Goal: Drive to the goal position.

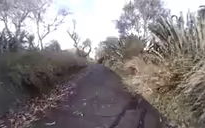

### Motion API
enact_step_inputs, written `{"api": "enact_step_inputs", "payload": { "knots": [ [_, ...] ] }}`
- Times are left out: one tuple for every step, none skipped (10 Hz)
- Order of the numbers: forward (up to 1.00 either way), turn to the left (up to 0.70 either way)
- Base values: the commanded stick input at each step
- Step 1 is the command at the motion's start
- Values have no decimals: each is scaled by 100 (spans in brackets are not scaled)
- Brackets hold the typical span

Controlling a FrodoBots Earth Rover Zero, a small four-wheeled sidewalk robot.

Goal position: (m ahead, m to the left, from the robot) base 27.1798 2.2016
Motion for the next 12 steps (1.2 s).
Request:
{"api": "enact_step_inputs", "payload": {
  "knots": [
    [85, 0],
    [85, 0],
    [85, 0],
    [85, 0],
    [85, 0],
    [85, 0],
    [85, 0],
    [85, 0],
    [85, 0],
    [85, 0],
    [85, 0],
    [85, 0]
  ]
}}
